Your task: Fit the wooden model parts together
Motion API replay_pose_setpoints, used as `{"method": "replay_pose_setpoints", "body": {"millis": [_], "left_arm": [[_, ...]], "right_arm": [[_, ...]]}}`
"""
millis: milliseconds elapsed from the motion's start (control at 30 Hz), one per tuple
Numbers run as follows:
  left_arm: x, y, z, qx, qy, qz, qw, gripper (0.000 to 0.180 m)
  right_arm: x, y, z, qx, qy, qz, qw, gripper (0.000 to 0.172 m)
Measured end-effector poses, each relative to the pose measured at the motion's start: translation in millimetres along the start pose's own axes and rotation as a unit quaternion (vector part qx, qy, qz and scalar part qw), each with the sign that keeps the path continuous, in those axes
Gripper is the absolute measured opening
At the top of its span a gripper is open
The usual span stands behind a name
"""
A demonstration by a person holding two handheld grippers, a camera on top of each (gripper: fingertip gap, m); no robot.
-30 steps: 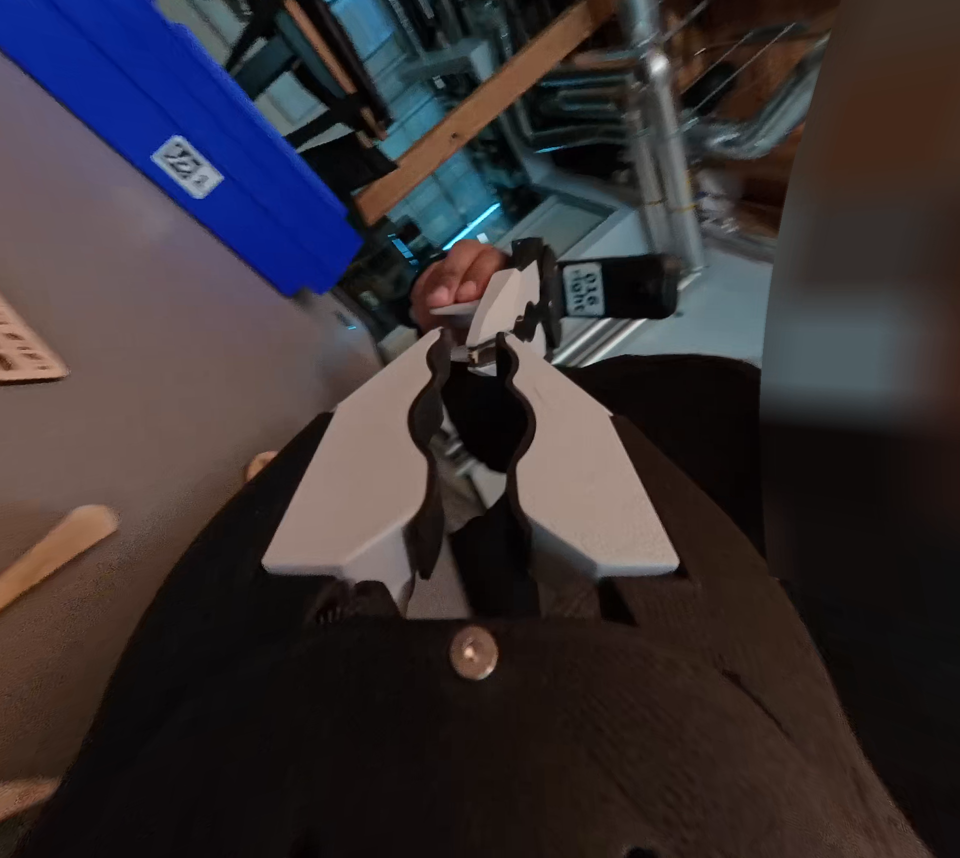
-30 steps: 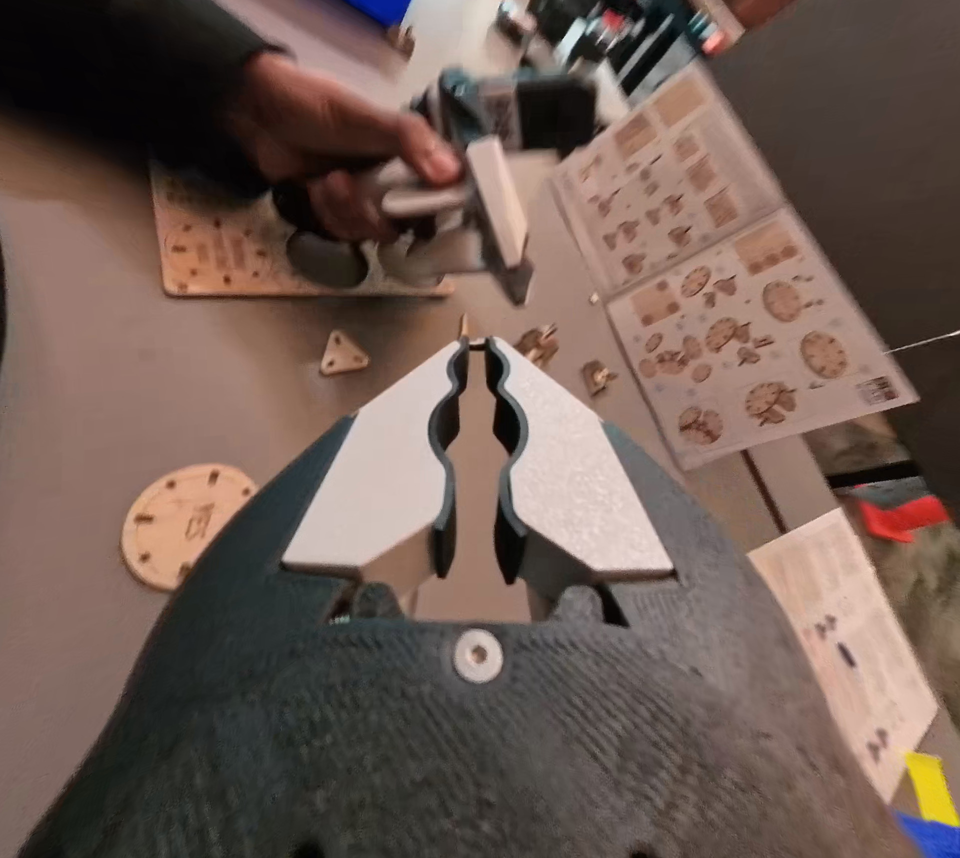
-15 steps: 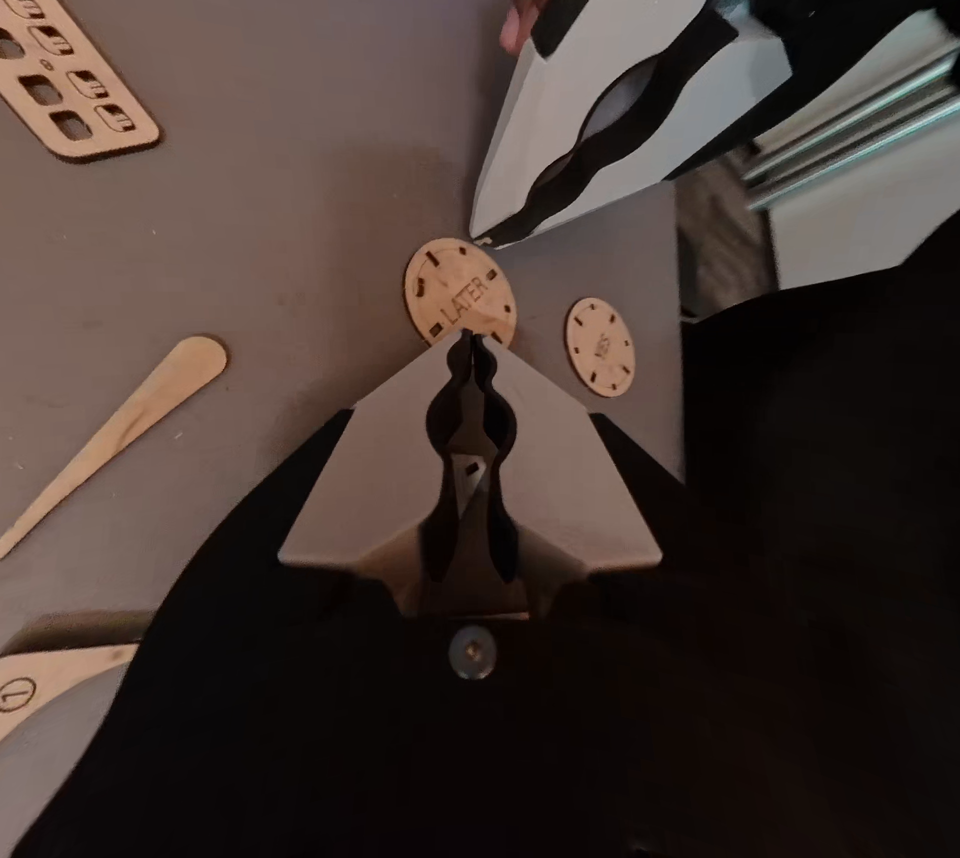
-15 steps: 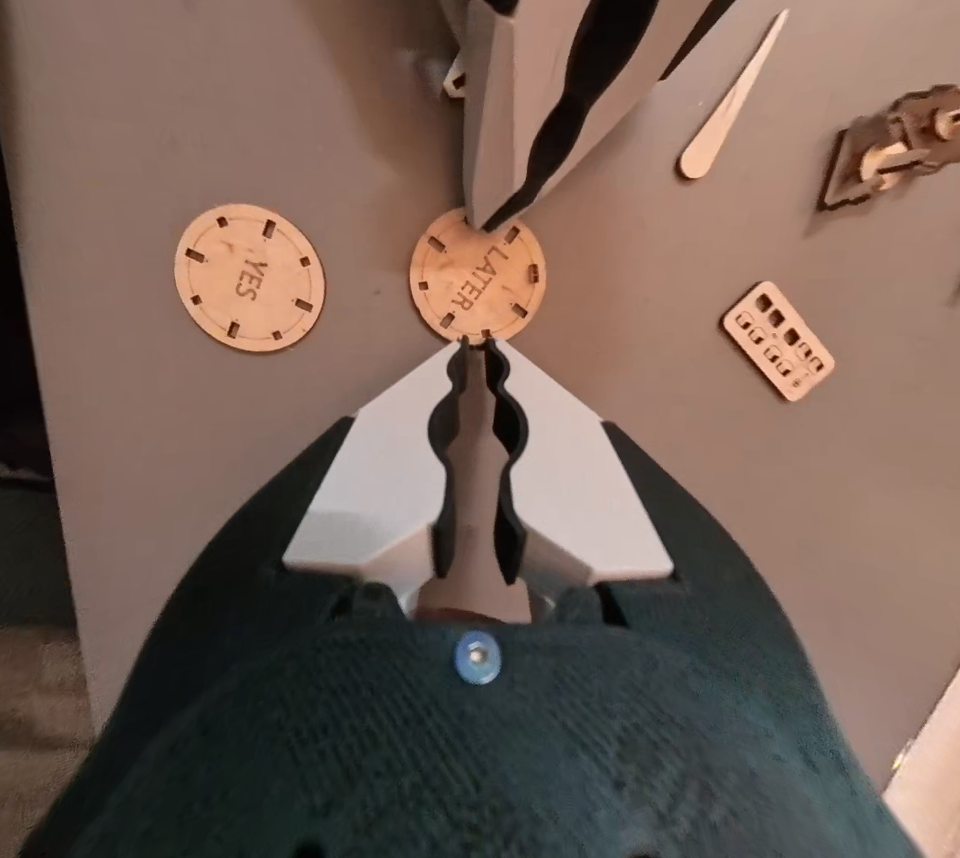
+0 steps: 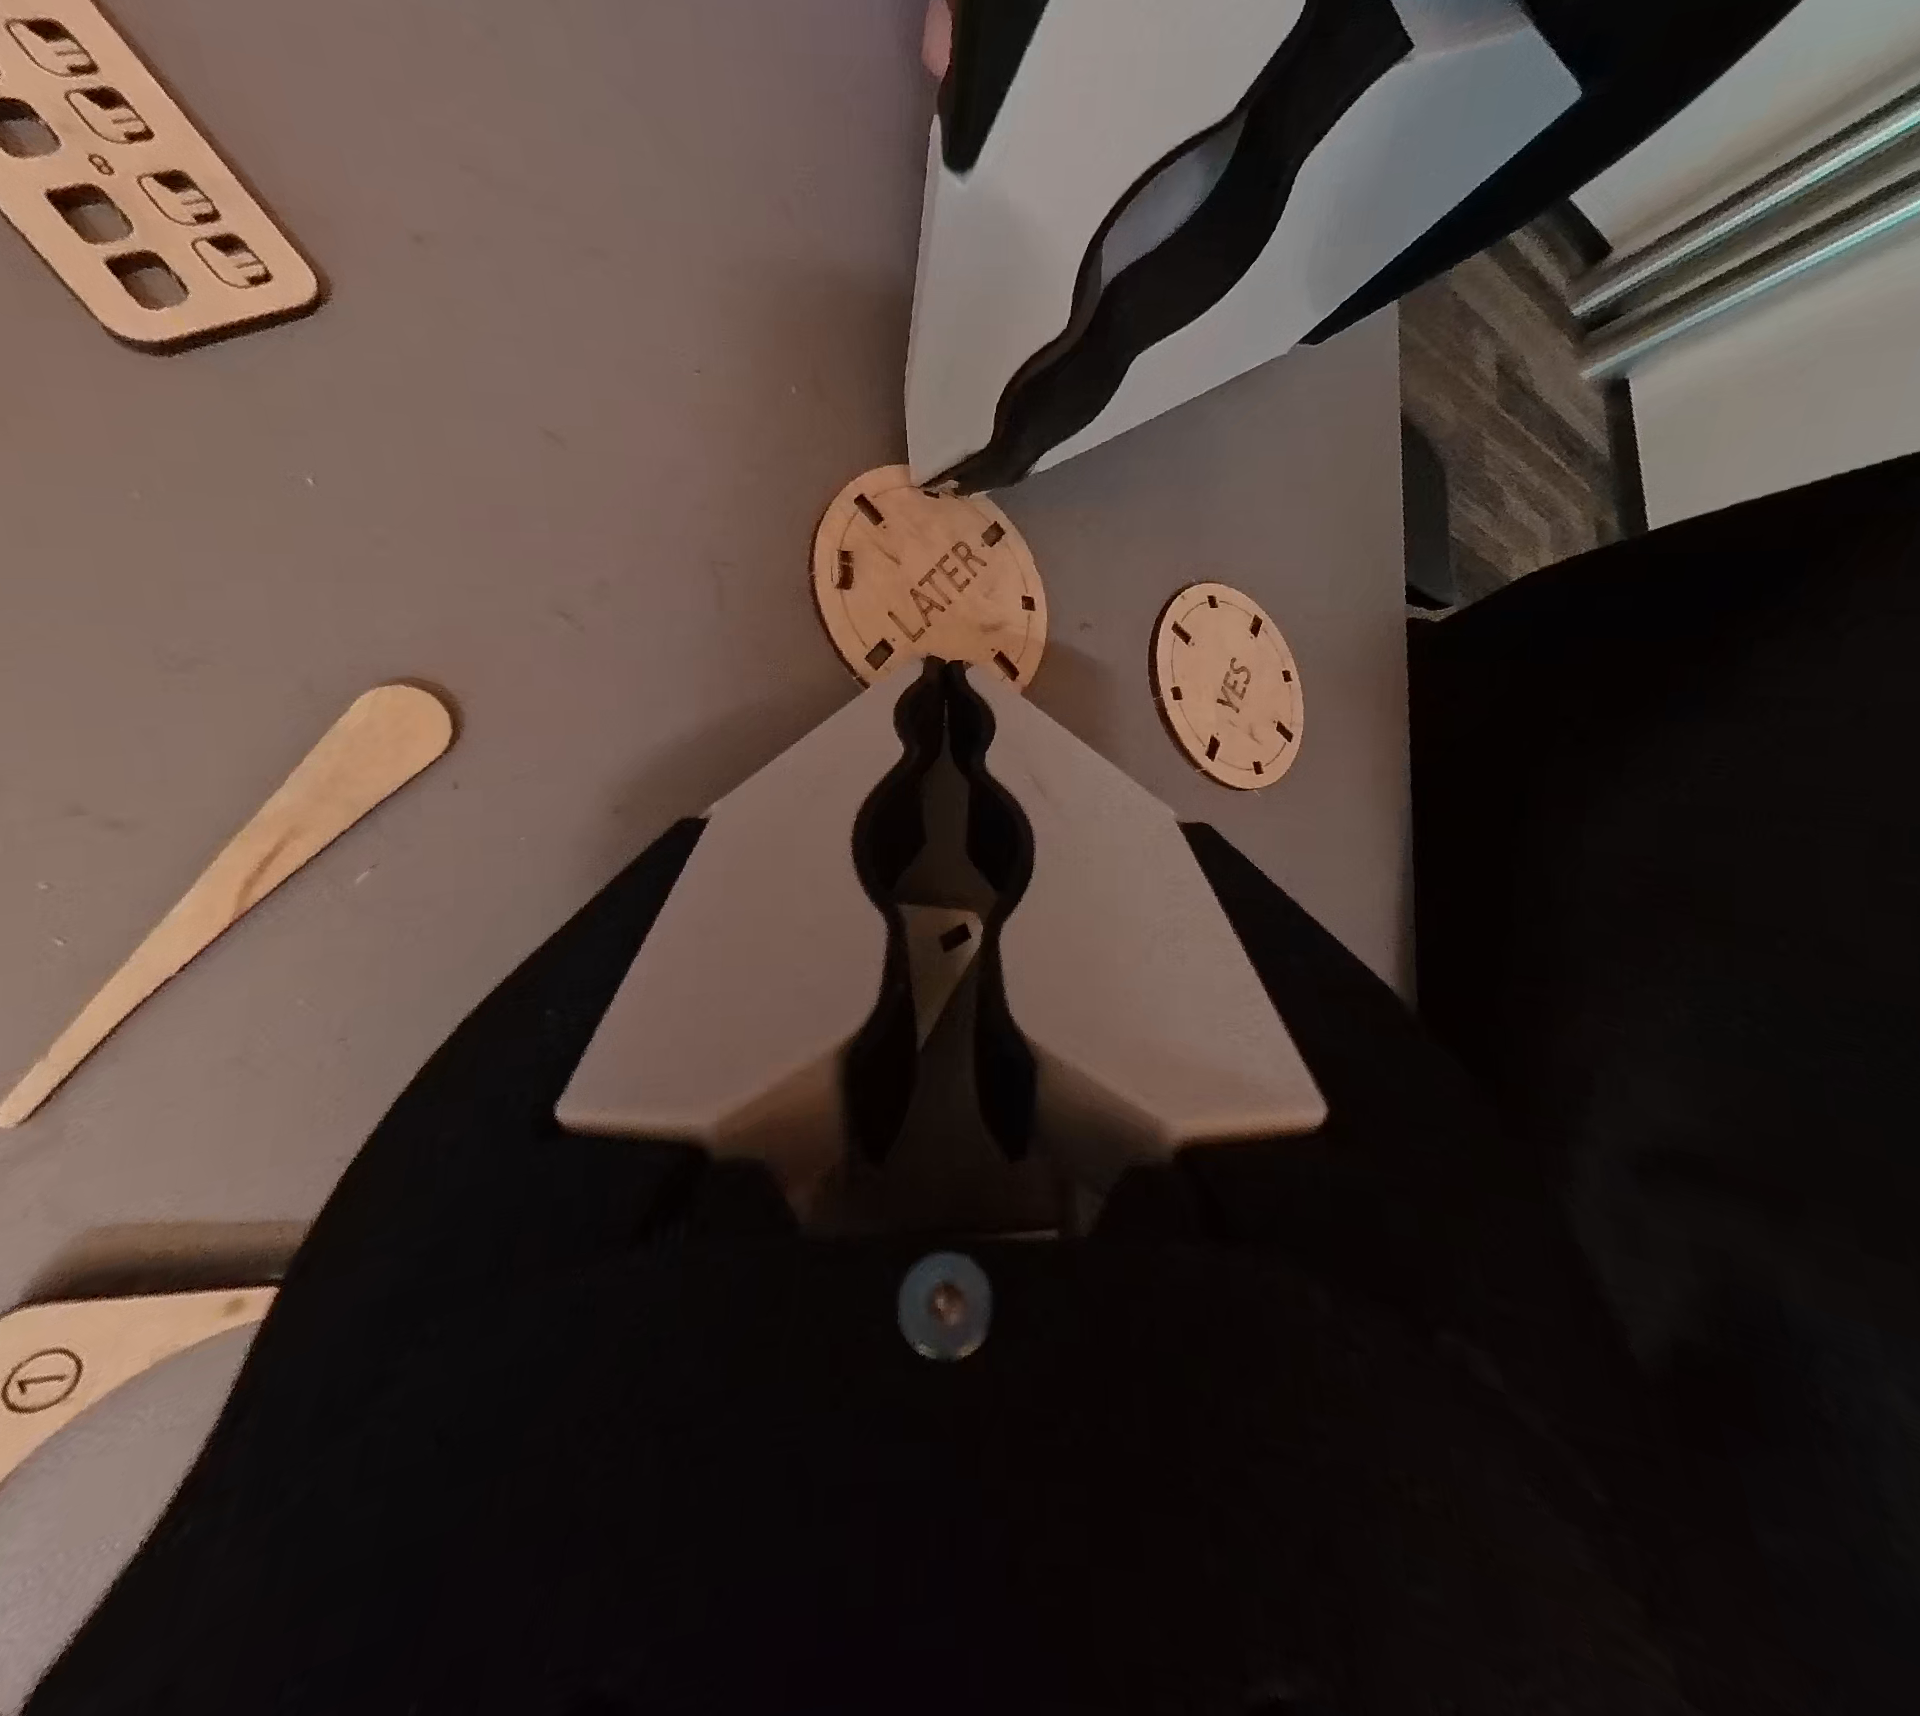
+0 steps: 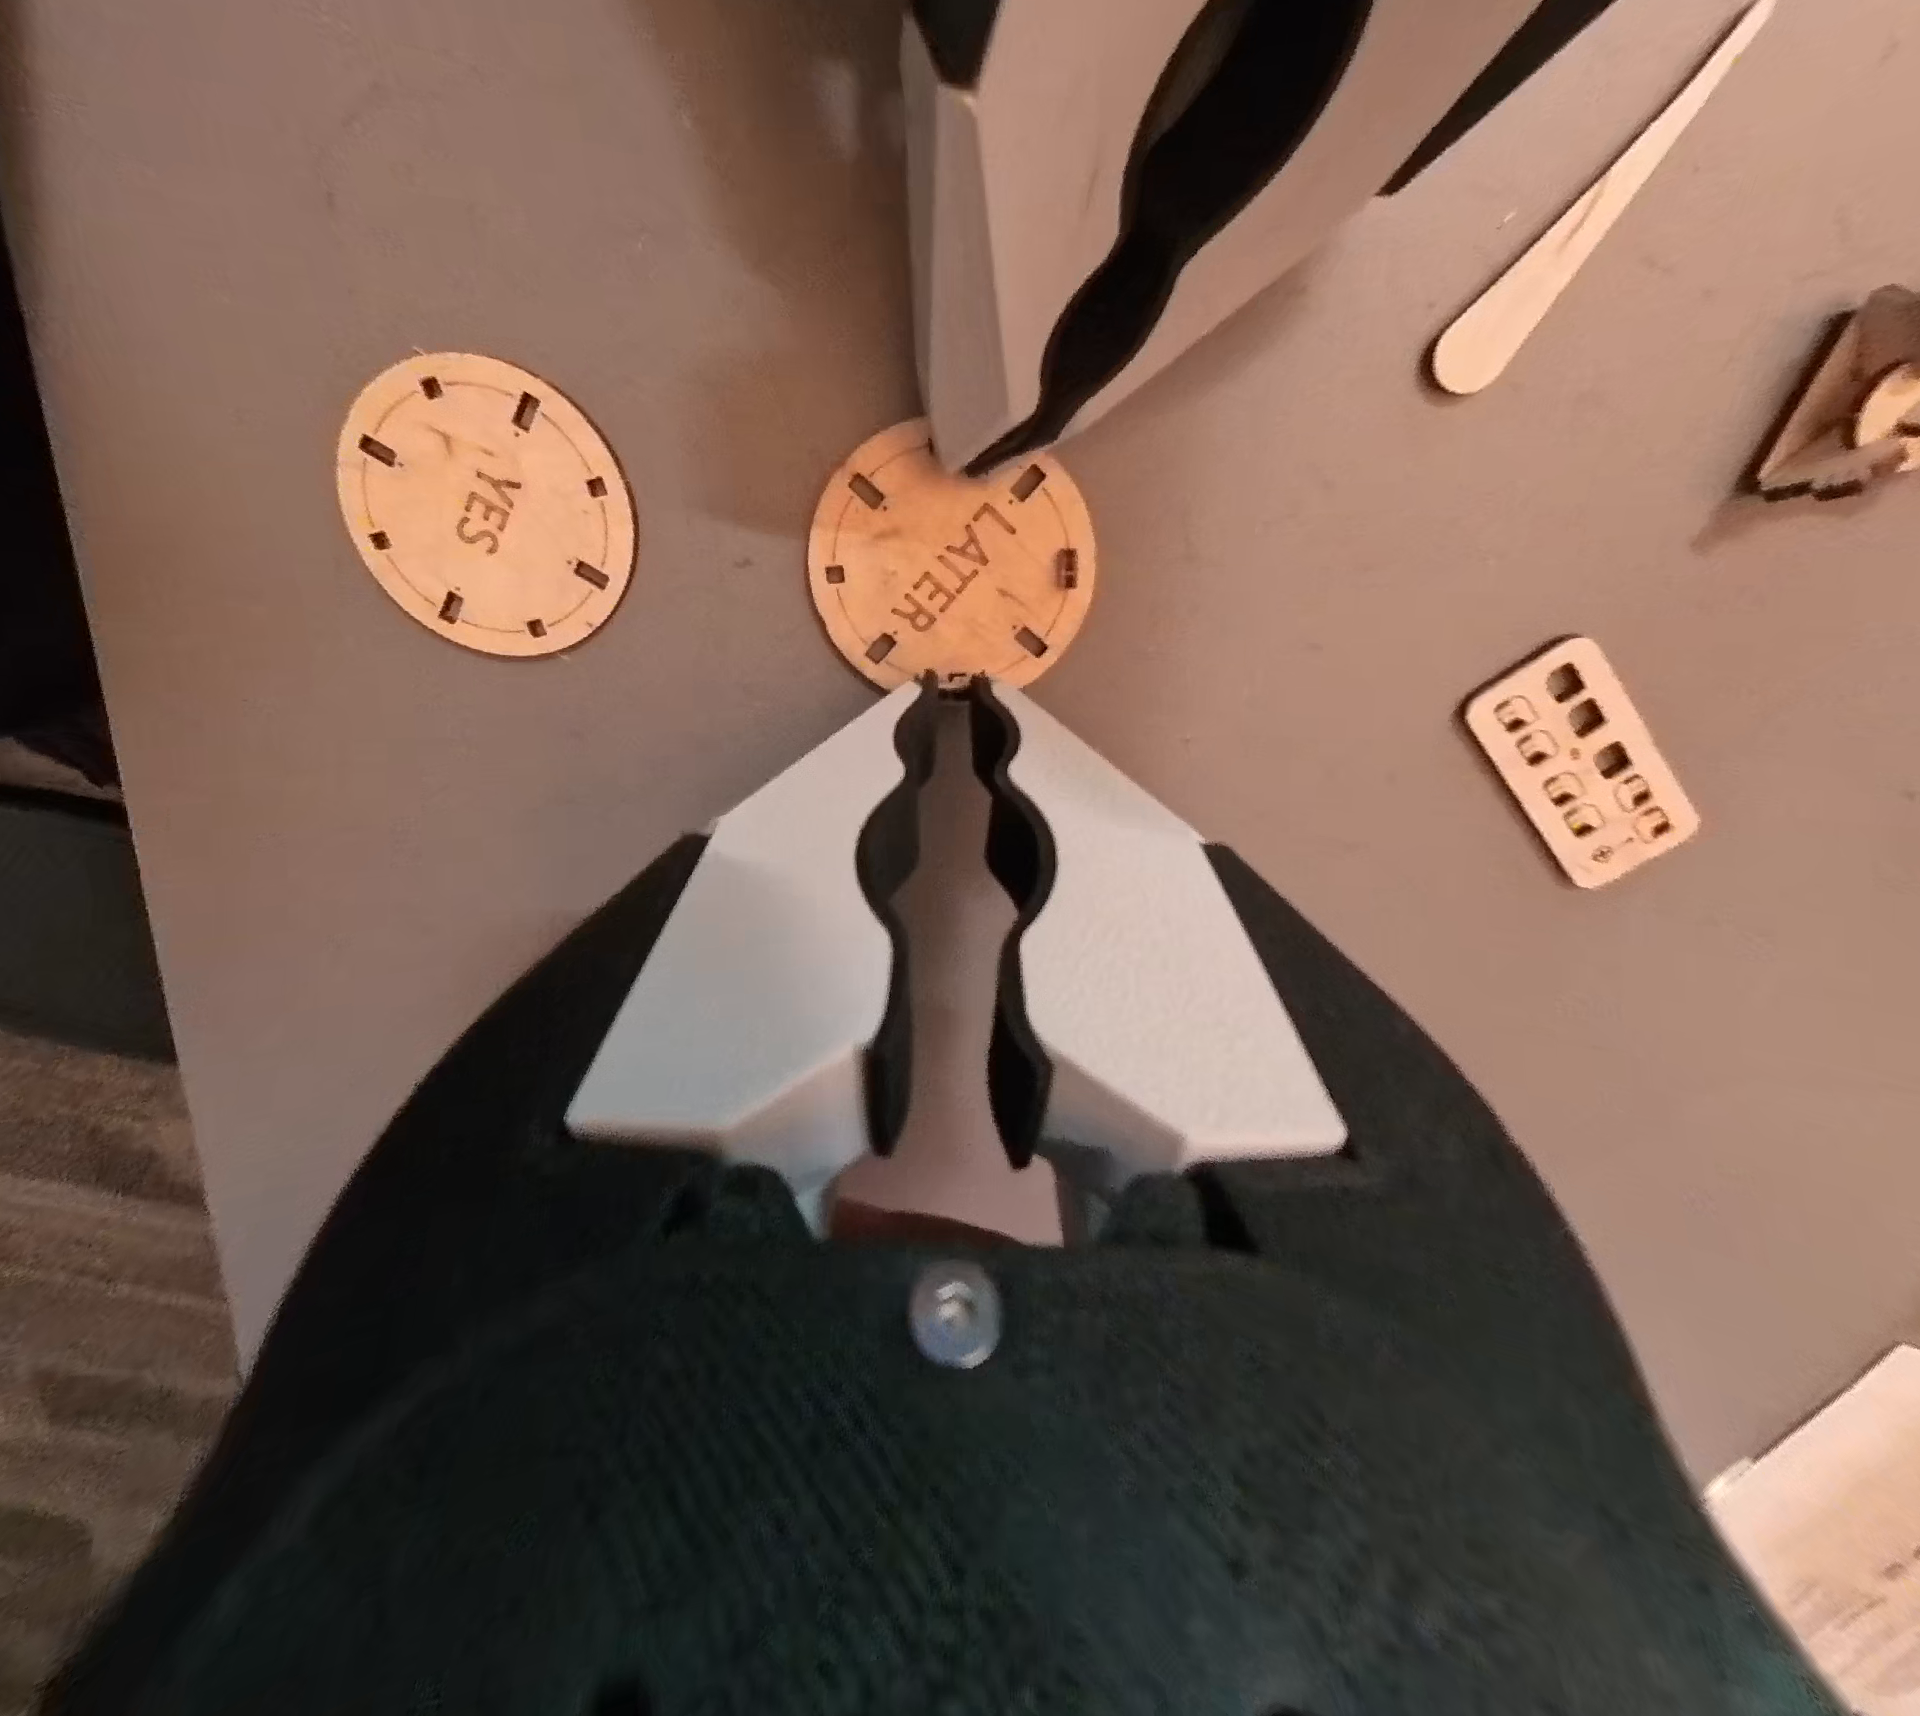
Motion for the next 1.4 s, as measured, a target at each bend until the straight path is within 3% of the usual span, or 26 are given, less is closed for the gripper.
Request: {"method": "replay_pose_setpoints", "body": {"millis": [700,1400], "left_arm": [[0,0,0,0.0,0.001,-0.003,1.0,0.0],[0,0,0,0.0,0.0,-0.001,1.0,0.0]], "right_arm": [[-6,3,-10,0.077,0.006,-0.058,0.995,0.005],[8,-10,2,-0.037,0.045,0.055,0.997,0.013]]}}
Point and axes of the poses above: each gripper's, where its closed fingertips meet, y out along the fingers, z out of its underside, x = y × z across the jaws, the point moved 7 cm from there along -y, back along the fingers, and after that the axes turned 3 degrees about y, right-handed, at the moved point
